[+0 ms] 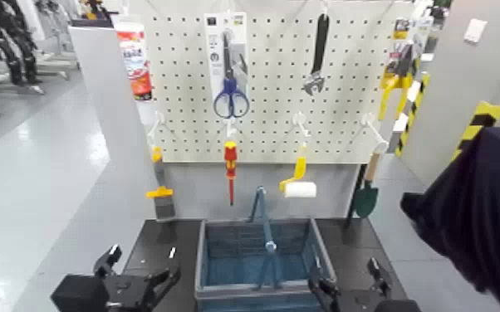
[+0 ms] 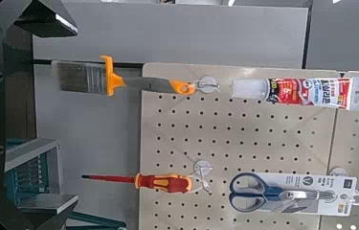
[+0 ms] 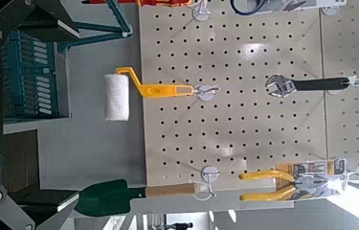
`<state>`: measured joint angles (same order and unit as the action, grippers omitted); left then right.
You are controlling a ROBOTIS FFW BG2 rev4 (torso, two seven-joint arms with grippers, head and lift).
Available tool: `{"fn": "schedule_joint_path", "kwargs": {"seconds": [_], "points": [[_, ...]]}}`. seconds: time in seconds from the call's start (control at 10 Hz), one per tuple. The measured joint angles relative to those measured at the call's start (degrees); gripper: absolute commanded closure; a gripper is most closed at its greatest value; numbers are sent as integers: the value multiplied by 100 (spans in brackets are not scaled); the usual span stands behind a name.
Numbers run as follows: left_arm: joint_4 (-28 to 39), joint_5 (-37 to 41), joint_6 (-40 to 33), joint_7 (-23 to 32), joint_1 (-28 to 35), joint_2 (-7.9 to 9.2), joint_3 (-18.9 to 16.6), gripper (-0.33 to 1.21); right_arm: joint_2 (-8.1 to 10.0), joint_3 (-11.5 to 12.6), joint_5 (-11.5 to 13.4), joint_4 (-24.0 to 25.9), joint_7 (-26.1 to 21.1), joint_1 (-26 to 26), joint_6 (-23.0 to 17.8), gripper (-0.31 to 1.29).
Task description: Grasp the handle of the crate.
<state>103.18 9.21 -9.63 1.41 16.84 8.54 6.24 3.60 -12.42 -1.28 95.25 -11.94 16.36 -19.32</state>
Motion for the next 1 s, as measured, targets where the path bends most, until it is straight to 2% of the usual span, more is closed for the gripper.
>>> {"fn": "schedule_joint_path", "kwargs": {"seconds": [0.7, 1.0], "points": [[0, -36, 71, 13, 1, -20, -1, 9, -9, -6, 49, -11, -63, 8, -46, 14], [16, 121, 208, -167, -31, -45, -52, 10, -17, -14, 49, -23, -63, 14, -54, 14]]}}
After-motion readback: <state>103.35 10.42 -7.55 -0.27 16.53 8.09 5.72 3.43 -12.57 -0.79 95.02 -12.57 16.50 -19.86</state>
